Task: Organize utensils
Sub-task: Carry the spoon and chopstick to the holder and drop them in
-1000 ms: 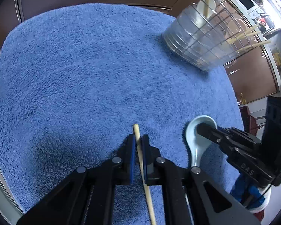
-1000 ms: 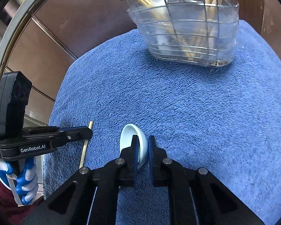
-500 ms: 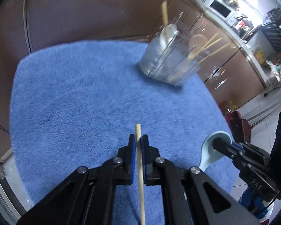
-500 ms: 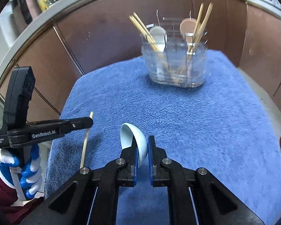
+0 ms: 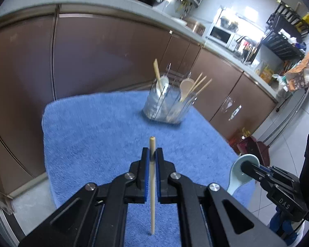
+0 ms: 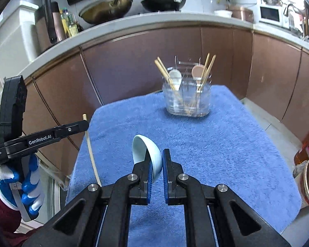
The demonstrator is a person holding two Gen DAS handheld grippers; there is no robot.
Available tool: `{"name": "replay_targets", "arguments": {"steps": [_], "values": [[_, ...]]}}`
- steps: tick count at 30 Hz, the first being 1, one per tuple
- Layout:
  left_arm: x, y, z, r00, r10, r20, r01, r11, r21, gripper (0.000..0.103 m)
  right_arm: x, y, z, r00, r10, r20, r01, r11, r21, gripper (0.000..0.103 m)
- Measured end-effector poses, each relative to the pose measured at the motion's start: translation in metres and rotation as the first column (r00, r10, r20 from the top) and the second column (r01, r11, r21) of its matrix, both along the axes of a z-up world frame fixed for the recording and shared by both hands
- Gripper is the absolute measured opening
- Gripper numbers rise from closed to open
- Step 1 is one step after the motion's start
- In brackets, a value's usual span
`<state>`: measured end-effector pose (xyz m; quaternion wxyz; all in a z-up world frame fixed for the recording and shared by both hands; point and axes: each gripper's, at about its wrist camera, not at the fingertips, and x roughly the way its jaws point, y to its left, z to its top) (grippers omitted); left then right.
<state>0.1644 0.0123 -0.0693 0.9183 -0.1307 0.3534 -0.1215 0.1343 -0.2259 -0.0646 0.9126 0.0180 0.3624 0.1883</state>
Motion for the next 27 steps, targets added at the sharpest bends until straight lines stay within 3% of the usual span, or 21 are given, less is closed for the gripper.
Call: {"name": "replay_targets", "arguments": {"steps": [6,11,19,23,27], "values": [[-0.002,0.009,0.046,0.994,0.008,0.106,-0.005,0.999,-0.031,0.005,-0.002,-0.005,0.034,0.993,-0.056,0.105,0.057,0.998,-0.006,0.009],[0.021,0.010,0.095,0.979,0.017,0.201,-0.004,0.998,-0.063,0.005,0.021,-0.010,0.068,0.973,-0.102,0.205,0.105,0.995,0.000,0.009],[0.079,-0.009,0.166,0.929,0.042,0.367,-0.011,0.996,-0.085,0.005,0.087,-0.011,0.112,0.913,-0.173,0.369,0.182,0.983,0.012,0.009],[0.121,-0.027,0.175,0.911,0.064,0.408,-0.029,0.995,-0.091,0.005,0.135,-0.004,0.114,0.886,-0.198,0.418,0.221,0.975,-0.006,0.009],[0.155,-0.046,0.160,0.900,0.080,0.428,-0.060,0.996,-0.061,0.005,0.176,0.002,0.097,0.880,-0.211,0.426,0.249,0.968,-0.034,0.009]]}}
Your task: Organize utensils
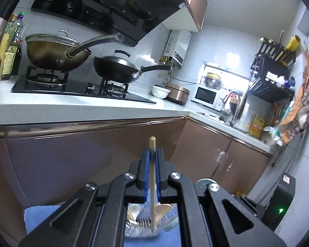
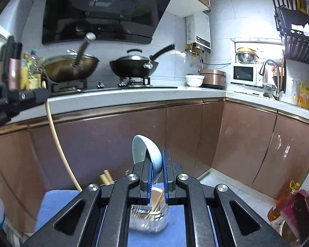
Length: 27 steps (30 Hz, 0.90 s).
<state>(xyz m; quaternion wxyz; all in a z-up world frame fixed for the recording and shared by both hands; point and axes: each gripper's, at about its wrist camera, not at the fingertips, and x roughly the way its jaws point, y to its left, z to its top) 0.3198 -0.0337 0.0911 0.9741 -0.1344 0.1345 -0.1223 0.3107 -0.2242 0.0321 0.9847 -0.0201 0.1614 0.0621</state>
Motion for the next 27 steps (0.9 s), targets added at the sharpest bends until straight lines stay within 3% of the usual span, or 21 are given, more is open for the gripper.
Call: {"name": "replay_targets", "arguments": {"steps": [5,16,19,20,22,23,27], "values": [[0.039,-0.023,-0.035,1.000,0.030,0.003,-0.030,0.998,0.055,0.005,0.042,0.002,-0.031,0.999,-0.034,-0.019,0.033,0.999,-0.033,0.009],[0.098,-0.046,-0.118,0.995,0.055,-0.087,-0.051,0.998,0.043,0.005,0.068,0.003,-0.089,0.997,-0.068,-0.042,0.065,0.995,-0.072,0.009],[0.101,-0.046,-0.136,0.993,0.052,-0.110,-0.048,0.998,0.040,0.008,0.068,0.002,-0.102,0.996,-0.064,-0.059,0.061,0.996,-0.064,0.019],[0.101,-0.046,-0.139,0.992,0.051,-0.114,-0.046,0.998,0.041,0.009,0.066,0.002,-0.103,0.997,-0.060,-0.055,0.057,0.996,-0.062,0.026],[0.099,-0.043,-0.141,0.992,0.048,-0.119,-0.045,0.999,0.031,0.030,0.063,0.002,-0.101,0.997,-0.055,-0.052,0.052,0.997,-0.056,0.037],[0.095,-0.040,-0.140,0.992,0.045,-0.116,-0.043,0.999,0.019,0.035,0.060,0.002,-0.098,0.998,-0.052,-0.046,0.050,0.997,-0.051,0.042],[0.078,-0.031,-0.122,0.995,0.051,-0.080,-0.050,0.999,0.013,0.042,0.045,0.002,-0.081,0.998,-0.060,-0.011,0.059,0.997,-0.048,0.043]]}}
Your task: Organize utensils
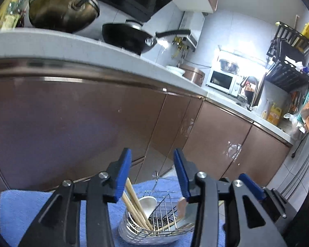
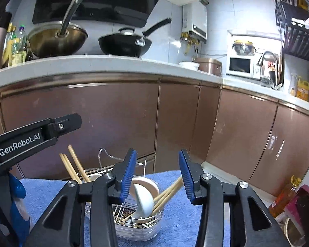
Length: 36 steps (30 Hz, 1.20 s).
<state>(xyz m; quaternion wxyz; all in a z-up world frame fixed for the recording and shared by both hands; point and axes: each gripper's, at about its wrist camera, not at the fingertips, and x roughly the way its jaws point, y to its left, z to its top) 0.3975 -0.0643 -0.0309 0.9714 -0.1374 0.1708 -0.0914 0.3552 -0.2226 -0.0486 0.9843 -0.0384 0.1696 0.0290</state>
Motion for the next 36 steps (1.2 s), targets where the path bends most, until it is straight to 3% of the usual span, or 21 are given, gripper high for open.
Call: {"name": "replay_targets", "arguments": {"steps": [10,14,22,30,36], "values": [[-0.088,0.023,0.049,0.994,0.102,0.037,-0.106,0.985,0.133,0.062,-0.073,-0.012,0.058,0.997,-0.028,0.072,0.022,0.996,0.085,0.058],[-0.131,0.027,0.058,0.991,0.123,0.046,-0.130,0.973,0.189,0.064,-0.109,-0.015,0.072,0.997,-0.037,0.068,0.028,0.991,0.130,0.074],[-0.208,0.032,0.074,0.980,0.173,0.095,-0.193,0.941,0.279,0.067,-0.172,-0.024,0.082,0.995,-0.080,0.054,0.070,0.982,0.175,0.086],[-0.267,0.042,0.087,0.962,0.219,0.161,-0.259,0.920,0.295,0.074,-0.231,-0.037,0.088,0.981,-0.181,0.066,0.168,0.972,0.162,0.103],[-0.303,0.051,0.098,0.941,0.260,0.217,-0.316,0.905,0.285,0.079,-0.267,-0.039,0.098,0.967,-0.232,0.106,0.218,0.968,0.123,0.103]]}}
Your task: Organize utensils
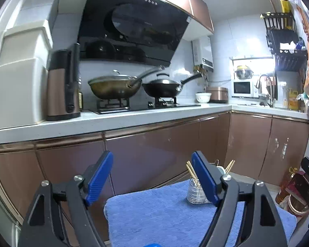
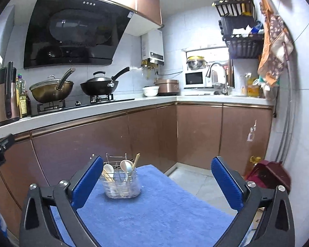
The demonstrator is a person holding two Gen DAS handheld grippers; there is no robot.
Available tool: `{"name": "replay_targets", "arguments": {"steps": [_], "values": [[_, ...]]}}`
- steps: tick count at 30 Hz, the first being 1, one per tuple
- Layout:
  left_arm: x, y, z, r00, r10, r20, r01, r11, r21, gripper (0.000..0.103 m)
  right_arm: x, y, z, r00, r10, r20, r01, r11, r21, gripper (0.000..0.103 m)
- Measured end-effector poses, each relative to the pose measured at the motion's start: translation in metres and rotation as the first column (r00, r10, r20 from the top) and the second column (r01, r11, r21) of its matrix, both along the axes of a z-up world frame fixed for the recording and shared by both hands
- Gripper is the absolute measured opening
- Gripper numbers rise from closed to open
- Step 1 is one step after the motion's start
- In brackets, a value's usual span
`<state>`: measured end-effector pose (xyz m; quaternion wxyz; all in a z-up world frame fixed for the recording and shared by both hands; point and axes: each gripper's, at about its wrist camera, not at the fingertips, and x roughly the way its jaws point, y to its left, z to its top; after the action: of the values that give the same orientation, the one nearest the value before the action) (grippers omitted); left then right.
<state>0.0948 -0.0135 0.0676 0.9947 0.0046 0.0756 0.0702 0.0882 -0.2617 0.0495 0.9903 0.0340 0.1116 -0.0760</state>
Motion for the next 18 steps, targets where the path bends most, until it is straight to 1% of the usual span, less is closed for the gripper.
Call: {"name": "replay_targets", "arguments": {"steps": [4,9,11,18], "values": [[-0.020,0.005,0.004,1.000,0.014,0.028,-0.014,1.000,0.018,0.080,-0.019,0.002,0.003,1.000,-0.026,0.014,0.027,0.999,-0.024,0.103],[-0.029,0.010,0.003,0.999,0.032,0.019,-0.033,0.998,0.051,0.080,-0.042,0.000,0.006,0.997,-0.068,0.037,0.069,0.997,-0.034,0.103],[-0.033,0.011,0.002,1.000,0.028,0.013,-0.028,0.998,0.051,0.080,-0.048,0.001,0.009,0.995,-0.087,0.051,0.090,0.995,-0.047,0.103],[-0.045,0.015,0.000,0.999,0.034,0.035,-0.037,0.998,0.060,0.080,-0.064,0.001,0.015,0.989,-0.127,0.077,0.133,0.988,-0.078,0.103]]}}
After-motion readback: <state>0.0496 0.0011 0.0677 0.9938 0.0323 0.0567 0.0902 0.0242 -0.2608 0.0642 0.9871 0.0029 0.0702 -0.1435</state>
